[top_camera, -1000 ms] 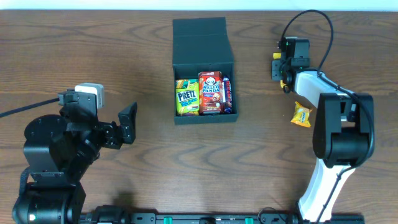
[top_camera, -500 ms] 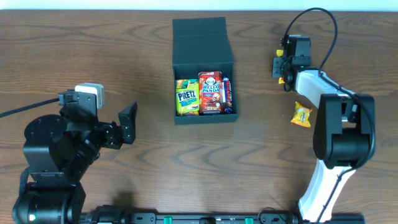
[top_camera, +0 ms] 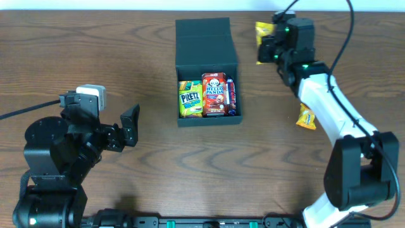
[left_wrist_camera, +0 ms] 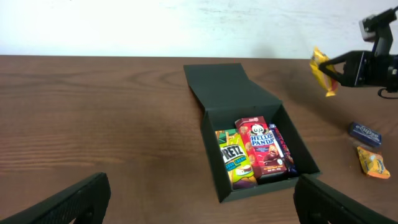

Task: Pack container
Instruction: 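Carry the Julie's packet into the black box and release it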

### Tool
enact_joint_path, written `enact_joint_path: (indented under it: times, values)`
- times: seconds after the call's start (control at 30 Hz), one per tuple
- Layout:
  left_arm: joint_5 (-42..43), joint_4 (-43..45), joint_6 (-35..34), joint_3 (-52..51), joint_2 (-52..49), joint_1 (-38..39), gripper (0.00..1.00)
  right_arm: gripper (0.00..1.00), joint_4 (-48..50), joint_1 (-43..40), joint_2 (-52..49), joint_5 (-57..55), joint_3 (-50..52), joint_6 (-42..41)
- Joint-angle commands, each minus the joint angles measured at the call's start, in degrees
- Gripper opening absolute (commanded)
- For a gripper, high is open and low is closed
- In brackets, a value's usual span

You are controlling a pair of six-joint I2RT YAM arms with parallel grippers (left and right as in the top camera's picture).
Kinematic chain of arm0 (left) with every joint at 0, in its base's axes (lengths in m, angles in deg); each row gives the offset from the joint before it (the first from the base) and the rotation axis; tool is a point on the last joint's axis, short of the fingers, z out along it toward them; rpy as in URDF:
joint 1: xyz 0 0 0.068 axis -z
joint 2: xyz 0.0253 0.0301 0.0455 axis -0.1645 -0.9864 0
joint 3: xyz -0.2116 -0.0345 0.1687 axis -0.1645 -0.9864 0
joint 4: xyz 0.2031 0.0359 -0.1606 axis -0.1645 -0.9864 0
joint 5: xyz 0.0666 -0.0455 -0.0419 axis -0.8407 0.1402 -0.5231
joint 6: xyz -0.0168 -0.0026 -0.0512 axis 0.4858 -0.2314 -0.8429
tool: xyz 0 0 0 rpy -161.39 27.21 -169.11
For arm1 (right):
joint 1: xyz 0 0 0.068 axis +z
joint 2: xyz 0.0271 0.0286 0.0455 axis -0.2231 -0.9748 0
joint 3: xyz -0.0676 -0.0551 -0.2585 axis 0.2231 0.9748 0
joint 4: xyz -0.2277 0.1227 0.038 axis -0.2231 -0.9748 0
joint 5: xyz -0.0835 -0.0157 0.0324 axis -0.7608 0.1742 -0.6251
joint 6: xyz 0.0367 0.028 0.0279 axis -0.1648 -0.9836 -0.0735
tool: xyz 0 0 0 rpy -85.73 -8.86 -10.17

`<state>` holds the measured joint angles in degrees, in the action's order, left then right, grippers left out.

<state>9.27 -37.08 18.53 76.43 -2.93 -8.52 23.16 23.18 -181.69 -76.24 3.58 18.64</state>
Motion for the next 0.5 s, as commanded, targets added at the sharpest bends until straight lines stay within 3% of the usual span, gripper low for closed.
enact_joint_path:
  times: [0.0,0.47]
  values:
    - [-0.22,-0.02,1.01,0.81,-0.11,-0.28,0.95,0.02,0.94,4.09,0.74,3.93,-0.07,-3.8]
    - [-0.52,-0.02,1.03,0.81,-0.11,-0.28,0.95,0.02,6.19,19.06,-1.31,3.69,-0.07,-5.79]
